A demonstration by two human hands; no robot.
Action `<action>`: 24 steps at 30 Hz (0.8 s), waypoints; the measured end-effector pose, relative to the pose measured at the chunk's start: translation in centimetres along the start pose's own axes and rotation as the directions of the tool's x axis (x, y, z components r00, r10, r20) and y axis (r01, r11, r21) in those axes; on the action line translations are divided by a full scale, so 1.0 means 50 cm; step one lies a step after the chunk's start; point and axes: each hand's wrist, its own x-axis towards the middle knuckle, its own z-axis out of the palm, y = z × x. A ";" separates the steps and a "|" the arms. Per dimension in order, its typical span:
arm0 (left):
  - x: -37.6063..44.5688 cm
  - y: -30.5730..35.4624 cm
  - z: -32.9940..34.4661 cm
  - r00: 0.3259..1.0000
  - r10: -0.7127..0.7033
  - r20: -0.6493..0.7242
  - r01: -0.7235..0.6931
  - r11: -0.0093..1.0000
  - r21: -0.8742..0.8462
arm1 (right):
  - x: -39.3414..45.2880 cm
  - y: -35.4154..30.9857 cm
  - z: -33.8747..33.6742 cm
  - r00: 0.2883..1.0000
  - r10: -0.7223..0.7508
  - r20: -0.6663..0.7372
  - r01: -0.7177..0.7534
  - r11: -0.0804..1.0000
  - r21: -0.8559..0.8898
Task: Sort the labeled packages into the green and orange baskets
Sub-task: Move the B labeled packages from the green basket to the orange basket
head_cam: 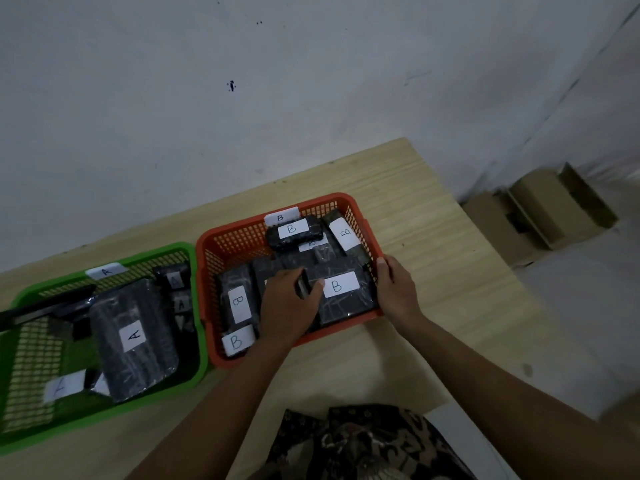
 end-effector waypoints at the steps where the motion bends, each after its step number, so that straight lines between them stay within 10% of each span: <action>1: 0.000 -0.003 0.001 1.000 -0.008 0.009 0.008 1.000 0.000 | 0.000 -0.001 -0.001 1.000 0.002 0.001 -0.002 1.000 0.002; 8: 0.008 -0.021 -0.031 1.000 -0.030 0.009 0.029 0.999 0.028 | -0.021 -0.036 -0.004 0.968 -0.242 -0.068 0.232 0.963 -0.135; 16: 0.005 -0.087 -0.204 0.962 0.202 -0.184 -0.161 0.963 0.215 | -0.068 -0.175 0.088 0.838 -0.533 0.119 0.542 0.783 -0.305; 24: -0.079 -0.269 -0.416 0.945 0.142 -0.295 -0.040 0.944 0.328 | -0.179 -0.307 0.323 0.720 -0.622 0.307 0.691 0.681 -0.243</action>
